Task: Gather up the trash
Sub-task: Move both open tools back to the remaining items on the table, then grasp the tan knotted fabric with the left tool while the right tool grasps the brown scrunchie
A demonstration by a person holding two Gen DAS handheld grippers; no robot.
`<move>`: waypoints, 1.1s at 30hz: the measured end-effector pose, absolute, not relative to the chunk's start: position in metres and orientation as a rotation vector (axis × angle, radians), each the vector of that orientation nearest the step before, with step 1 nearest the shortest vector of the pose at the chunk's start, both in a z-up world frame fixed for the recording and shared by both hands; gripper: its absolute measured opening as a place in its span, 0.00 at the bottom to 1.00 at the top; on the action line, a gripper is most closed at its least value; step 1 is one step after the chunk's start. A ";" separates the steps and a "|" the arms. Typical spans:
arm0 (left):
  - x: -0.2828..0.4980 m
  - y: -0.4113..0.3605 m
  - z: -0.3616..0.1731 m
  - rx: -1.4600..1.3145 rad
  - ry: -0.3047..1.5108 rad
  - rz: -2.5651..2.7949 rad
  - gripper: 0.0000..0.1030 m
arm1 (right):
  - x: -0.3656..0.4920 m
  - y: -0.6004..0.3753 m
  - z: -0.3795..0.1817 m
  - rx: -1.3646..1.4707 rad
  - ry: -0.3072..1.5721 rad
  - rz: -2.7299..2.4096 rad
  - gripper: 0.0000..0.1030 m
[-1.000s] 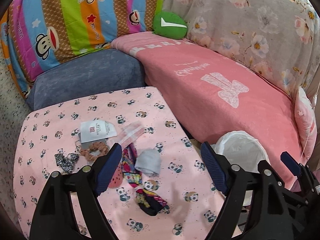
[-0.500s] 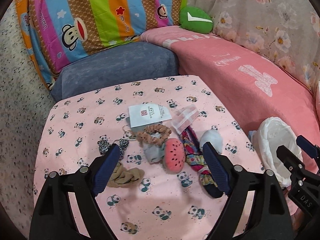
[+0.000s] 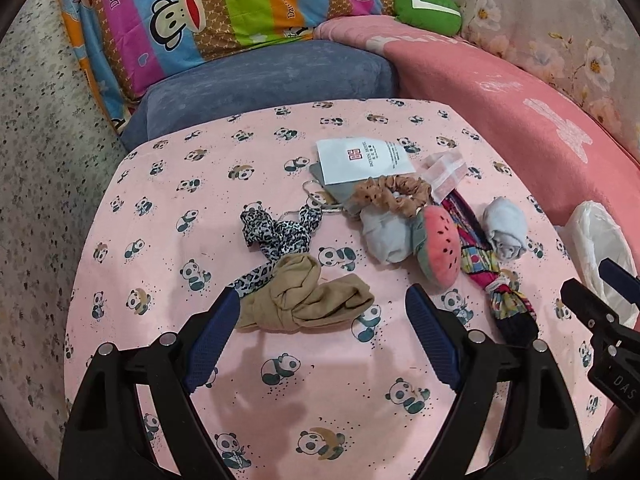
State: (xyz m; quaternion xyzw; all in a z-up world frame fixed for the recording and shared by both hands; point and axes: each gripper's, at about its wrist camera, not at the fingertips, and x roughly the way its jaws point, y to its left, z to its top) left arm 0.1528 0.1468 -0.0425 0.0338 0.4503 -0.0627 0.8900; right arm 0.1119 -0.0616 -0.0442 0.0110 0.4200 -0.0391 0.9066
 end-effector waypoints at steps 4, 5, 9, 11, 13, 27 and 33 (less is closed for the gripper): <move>0.155 0.156 -0.059 0.025 0.975 -0.141 0.79 | 0.117 -0.060 -0.057 0.032 0.898 -0.084 0.69; 0.157 0.160 -0.063 -0.004 0.990 -0.143 0.79 | 0.118 -0.060 -0.059 0.036 0.905 -0.082 0.69; 0.163 0.170 -0.073 -0.096 1.025 -0.128 0.79 | 0.122 -0.054 -0.065 0.027 0.917 -0.075 0.69; 0.166 0.170 -0.074 -0.116 1.029 -0.128 0.79 | 0.124 -0.052 -0.066 0.026 0.922 -0.071 0.69; 0.170 0.169 -0.076 -0.143 1.038 -0.134 0.75 | 0.127 -0.049 -0.068 0.024 0.927 -0.066 0.69; 0.184 0.174 -0.085 -0.217 1.103 -0.175 0.00 | 0.173 -0.009 -0.062 0.015 0.909 0.040 0.68; 0.184 0.184 -0.073 -0.227 1.076 -0.178 0.00 | 0.201 0.011 -0.059 -0.014 0.898 0.077 0.63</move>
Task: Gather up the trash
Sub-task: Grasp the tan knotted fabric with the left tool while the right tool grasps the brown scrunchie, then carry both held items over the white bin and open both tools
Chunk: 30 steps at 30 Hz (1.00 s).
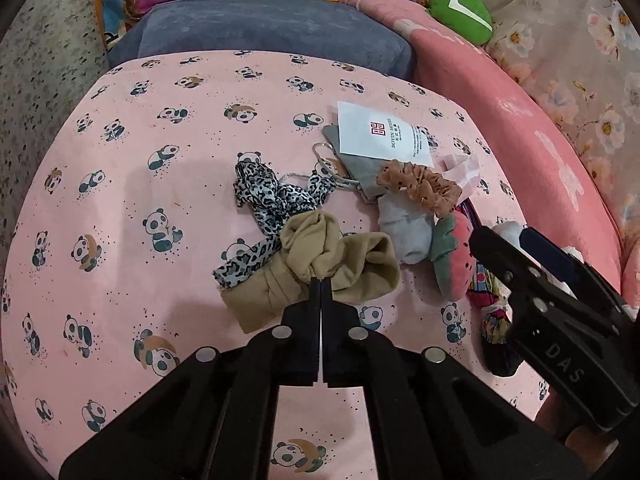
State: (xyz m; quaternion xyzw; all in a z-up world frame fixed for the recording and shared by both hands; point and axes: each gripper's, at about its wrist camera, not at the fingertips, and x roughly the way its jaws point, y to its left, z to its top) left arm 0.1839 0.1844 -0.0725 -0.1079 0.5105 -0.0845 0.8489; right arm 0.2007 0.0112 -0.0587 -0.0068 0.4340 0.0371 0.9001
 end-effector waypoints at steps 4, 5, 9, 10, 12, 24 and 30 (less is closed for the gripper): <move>0.185 0.194 -0.068 -0.235 1.064 -0.170 0.00 | 0.220 0.021 -0.059 -0.008 0.903 0.104 0.57; 0.185 0.197 -0.067 -0.235 1.062 -0.171 0.00 | 0.225 0.024 -0.060 -0.008 0.908 0.112 0.56; 0.185 0.211 -0.069 -0.228 1.052 -0.139 0.29 | 0.240 0.038 -0.066 -0.021 0.924 0.132 0.52; 0.185 0.215 -0.070 -0.225 1.048 -0.122 0.43 | 0.244 0.041 -0.069 -0.030 0.930 0.137 0.48; 0.183 0.222 -0.073 -0.228 1.040 -0.105 0.51 | 0.250 0.047 -0.077 -0.049 0.950 0.144 0.34; 0.193 0.201 -0.100 -0.227 1.062 -0.183 0.75 | 0.223 0.034 -0.068 -0.022 0.928 0.155 0.08; 0.199 0.184 -0.107 -0.234 1.054 -0.203 0.68 | 0.204 0.013 -0.048 0.037 0.894 0.134 0.08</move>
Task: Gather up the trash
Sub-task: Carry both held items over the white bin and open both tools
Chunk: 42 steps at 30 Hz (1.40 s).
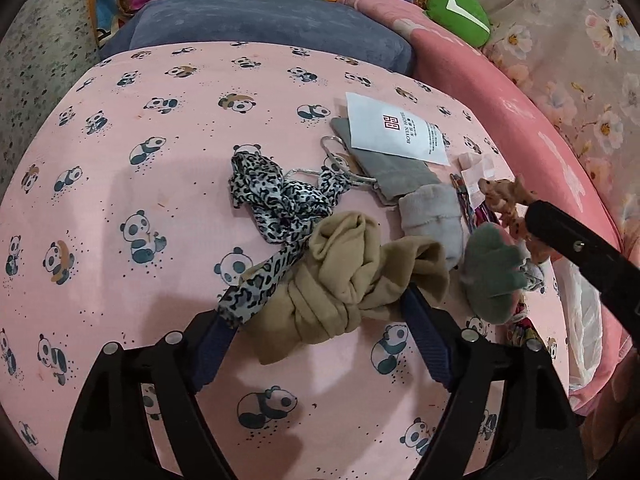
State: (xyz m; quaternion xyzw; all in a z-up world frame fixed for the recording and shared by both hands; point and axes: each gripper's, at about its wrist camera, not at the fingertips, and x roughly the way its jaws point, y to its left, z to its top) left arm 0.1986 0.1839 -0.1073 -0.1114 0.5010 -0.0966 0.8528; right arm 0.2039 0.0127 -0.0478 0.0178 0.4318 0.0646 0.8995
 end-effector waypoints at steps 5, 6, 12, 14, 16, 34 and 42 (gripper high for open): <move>0.195 0.172 -0.108 -0.207 1.060 -0.218 0.53 | 0.185 0.000 -0.038 0.039 0.877 0.112 0.08; 0.192 0.170 -0.108 -0.207 1.062 -0.227 0.50 | 0.182 -0.003 -0.037 0.045 0.877 0.109 0.08; 0.173 0.154 -0.100 -0.192 1.065 -0.250 0.43 | 0.160 -0.023 -0.035 0.072 0.876 0.085 0.08; 0.166 0.150 -0.094 -0.190 1.059 -0.261 0.43 | 0.153 -0.030 -0.033 0.082 0.871 0.079 0.08; 0.157 0.143 -0.085 -0.181 1.048 -0.275 0.43 | 0.146 -0.037 -0.029 0.090 0.859 0.070 0.08; 0.121 0.055 0.003 -0.103 0.915 -0.489 0.43 | 0.090 -0.125 0.027 0.195 0.702 -0.038 0.08; 0.118 0.009 0.026 -0.089 0.884 -0.608 0.43 | 0.067 -0.178 0.043 0.253 0.636 -0.126 0.08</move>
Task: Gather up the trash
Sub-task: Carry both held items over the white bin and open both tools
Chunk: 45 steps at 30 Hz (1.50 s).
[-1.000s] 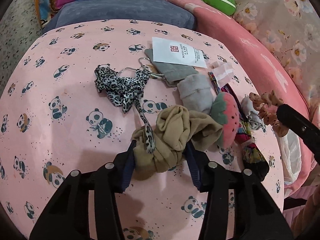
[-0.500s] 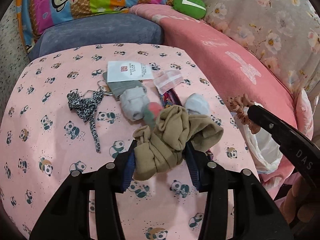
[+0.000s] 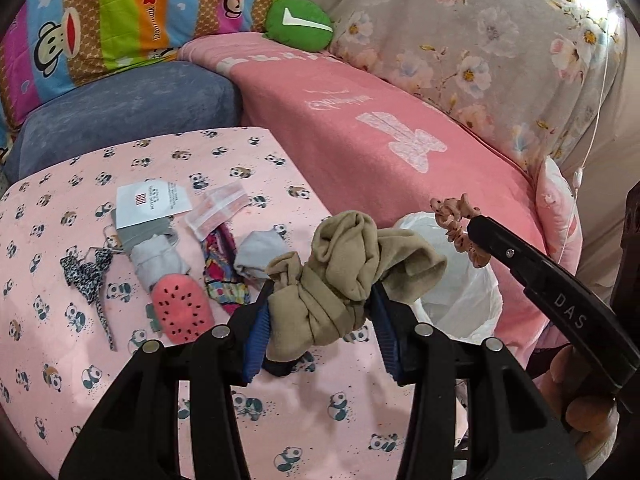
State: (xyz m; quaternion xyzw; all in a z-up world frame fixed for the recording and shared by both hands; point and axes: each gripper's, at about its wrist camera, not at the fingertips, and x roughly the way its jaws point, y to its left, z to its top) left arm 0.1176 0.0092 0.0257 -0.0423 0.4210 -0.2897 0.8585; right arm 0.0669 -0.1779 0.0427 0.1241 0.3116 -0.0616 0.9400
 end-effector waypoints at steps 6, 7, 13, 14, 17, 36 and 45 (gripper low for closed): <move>0.114 -0.032 0.032 -0.051 0.877 -0.675 0.43 | 0.051 -0.217 0.041 0.295 0.622 -0.198 0.08; 0.114 -0.039 0.033 -0.046 0.877 -0.686 0.43 | 0.049 -0.222 0.040 0.300 0.621 -0.208 0.08; 0.109 -0.082 0.037 -0.002 0.872 -0.754 0.43 | 0.033 -0.255 0.036 0.331 0.614 -0.275 0.08; 0.107 -0.089 0.037 0.008 0.870 -0.761 0.43 | 0.029 -0.260 0.035 0.338 0.611 -0.286 0.08; 0.104 -0.110 0.038 0.032 0.868 -0.787 0.43 | 0.022 -0.273 0.035 0.352 0.602 -0.311 0.08; 0.110 -0.184 0.038 0.074 0.881 -0.841 0.55 | 0.007 -0.330 0.033 0.391 0.586 -0.408 0.12; 0.116 -0.180 0.047 0.067 0.843 -0.808 0.72 | 0.015 -0.330 0.036 0.380 0.575 -0.411 0.27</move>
